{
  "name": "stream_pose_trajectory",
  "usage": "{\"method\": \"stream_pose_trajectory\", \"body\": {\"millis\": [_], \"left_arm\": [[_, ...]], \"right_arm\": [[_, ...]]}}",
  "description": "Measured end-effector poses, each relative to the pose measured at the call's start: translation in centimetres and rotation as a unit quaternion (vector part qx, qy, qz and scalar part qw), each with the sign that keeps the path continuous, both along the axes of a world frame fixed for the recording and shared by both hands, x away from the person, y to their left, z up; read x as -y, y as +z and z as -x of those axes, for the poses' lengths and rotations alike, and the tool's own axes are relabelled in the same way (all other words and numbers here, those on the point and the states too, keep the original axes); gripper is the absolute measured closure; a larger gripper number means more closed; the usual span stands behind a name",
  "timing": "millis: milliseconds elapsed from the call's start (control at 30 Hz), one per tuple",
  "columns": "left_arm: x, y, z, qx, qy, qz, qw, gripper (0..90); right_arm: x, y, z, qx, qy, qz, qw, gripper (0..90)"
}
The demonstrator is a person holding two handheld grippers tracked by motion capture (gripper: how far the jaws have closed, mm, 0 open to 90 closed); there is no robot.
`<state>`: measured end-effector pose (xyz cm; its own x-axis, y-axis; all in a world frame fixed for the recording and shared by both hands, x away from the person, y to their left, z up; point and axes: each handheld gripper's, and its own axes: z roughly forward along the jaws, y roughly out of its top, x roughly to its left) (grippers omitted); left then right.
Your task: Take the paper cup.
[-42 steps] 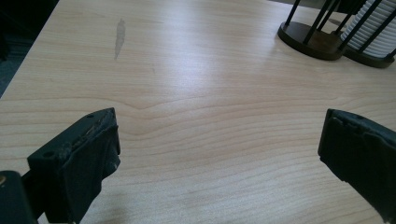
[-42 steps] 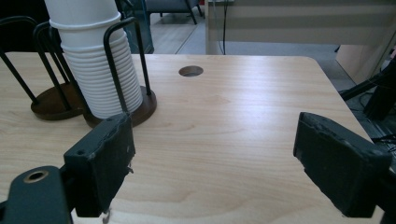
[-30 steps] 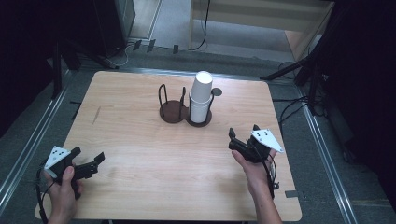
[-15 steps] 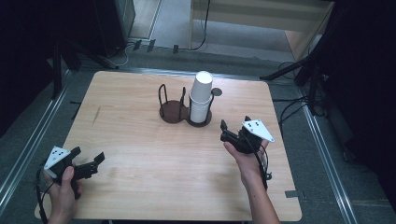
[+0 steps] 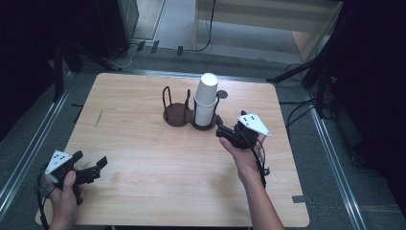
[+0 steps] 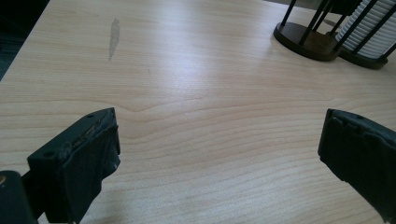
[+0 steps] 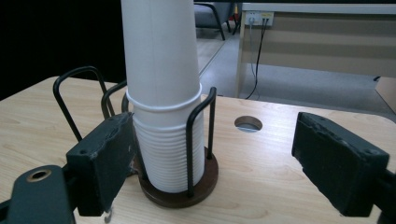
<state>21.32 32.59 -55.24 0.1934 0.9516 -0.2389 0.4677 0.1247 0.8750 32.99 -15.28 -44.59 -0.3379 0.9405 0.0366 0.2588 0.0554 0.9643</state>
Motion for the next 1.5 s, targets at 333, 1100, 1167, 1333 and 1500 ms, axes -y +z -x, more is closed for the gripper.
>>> {"method": "stream_pose_trajectory", "body": {"millis": [333,1100,1167,1333,1500], "left_arm": [[0.0,0.0,0.0,0.0,-0.001,-0.001,1.0,0.0],[0.0,0.0,-0.1,-0.001,-0.002,0.0,1.0,0.0],[0.0,0.0,-0.1,-0.001,-0.002,0.0,1.0,0.0],[0.0,0.0,-0.1,-0.001,-0.002,0.001,1.0,0.0],[0.0,0.0,-0.1,0.0,-0.001,0.003,1.0,0.0]], "right_arm": [[-1.6,0.2,-1.3,-0.005,0.01,-0.008,0.9999,13.9],[-4.6,1.0,-4.5,-0.005,0.017,-0.016,0.9997,13.9],[-4.9,1.0,-4.8,-0.004,0.017,-0.018,0.9997,13.8],[-5.5,0.9,-5.7,-0.009,0.015,-0.025,0.9995,13.8],[-5.9,0.6,-6.8,-0.017,0.009,-0.032,0.9993,13.7]]}}
